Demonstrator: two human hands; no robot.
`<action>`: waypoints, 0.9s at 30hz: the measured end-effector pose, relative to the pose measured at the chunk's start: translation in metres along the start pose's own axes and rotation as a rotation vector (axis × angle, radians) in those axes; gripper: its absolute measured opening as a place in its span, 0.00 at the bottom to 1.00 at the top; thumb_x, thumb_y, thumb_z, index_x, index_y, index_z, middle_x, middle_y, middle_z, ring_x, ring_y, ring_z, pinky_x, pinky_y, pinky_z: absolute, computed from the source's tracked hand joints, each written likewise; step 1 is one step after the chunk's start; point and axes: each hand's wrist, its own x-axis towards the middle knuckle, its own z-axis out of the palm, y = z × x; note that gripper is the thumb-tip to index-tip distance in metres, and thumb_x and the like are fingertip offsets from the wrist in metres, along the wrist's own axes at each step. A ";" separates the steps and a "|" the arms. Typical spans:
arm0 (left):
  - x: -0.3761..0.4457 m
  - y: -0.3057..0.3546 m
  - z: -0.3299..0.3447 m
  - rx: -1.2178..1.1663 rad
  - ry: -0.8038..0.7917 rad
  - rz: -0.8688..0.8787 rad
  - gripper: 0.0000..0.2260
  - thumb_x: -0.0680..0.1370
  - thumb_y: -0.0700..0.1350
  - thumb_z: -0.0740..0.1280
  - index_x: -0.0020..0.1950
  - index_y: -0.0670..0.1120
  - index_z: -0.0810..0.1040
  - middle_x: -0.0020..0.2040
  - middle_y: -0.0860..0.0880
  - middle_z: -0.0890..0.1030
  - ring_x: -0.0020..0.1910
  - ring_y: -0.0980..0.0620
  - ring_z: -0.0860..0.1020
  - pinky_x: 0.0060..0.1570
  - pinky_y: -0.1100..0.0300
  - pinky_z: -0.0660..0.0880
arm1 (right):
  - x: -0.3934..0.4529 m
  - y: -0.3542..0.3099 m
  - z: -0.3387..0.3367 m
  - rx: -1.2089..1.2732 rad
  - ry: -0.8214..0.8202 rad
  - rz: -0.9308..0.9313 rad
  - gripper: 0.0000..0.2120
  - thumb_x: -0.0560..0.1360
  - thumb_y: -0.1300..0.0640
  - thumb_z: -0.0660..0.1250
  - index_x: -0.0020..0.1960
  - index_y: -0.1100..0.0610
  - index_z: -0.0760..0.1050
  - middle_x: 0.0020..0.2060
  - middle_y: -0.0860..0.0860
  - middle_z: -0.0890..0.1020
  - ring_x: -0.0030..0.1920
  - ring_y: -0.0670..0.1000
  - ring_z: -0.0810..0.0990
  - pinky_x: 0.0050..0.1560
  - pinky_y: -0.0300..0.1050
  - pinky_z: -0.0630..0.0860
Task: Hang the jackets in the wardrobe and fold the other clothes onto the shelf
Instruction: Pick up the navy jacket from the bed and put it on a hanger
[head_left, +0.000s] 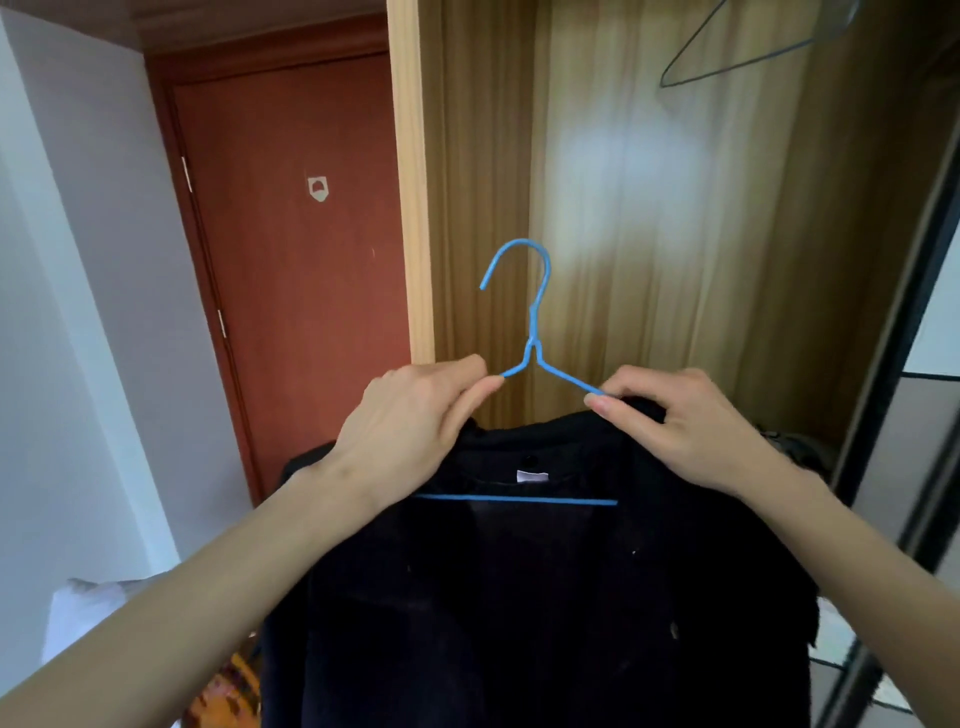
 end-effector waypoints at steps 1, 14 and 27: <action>0.012 0.004 0.007 -0.010 0.003 0.011 0.17 0.87 0.57 0.55 0.42 0.50 0.66 0.31 0.52 0.69 0.30 0.47 0.68 0.31 0.53 0.68 | 0.001 0.006 -0.011 -0.037 0.012 0.006 0.17 0.80 0.36 0.61 0.45 0.46 0.80 0.31 0.46 0.76 0.30 0.50 0.71 0.33 0.41 0.65; 0.177 0.031 0.078 -0.025 0.162 0.115 0.16 0.87 0.52 0.58 0.42 0.46 0.69 0.35 0.52 0.72 0.37 0.45 0.71 0.40 0.47 0.71 | 0.047 0.064 -0.136 -0.372 0.152 0.071 0.17 0.81 0.35 0.60 0.47 0.46 0.77 0.28 0.49 0.77 0.29 0.51 0.75 0.35 0.56 0.76; 0.331 0.018 0.067 0.067 0.099 0.000 0.16 0.87 0.54 0.57 0.50 0.46 0.78 0.46 0.49 0.75 0.49 0.43 0.76 0.49 0.47 0.75 | 0.156 0.083 -0.191 -0.593 0.259 0.211 0.13 0.82 0.46 0.66 0.46 0.52 0.83 0.38 0.52 0.81 0.43 0.57 0.75 0.39 0.48 0.68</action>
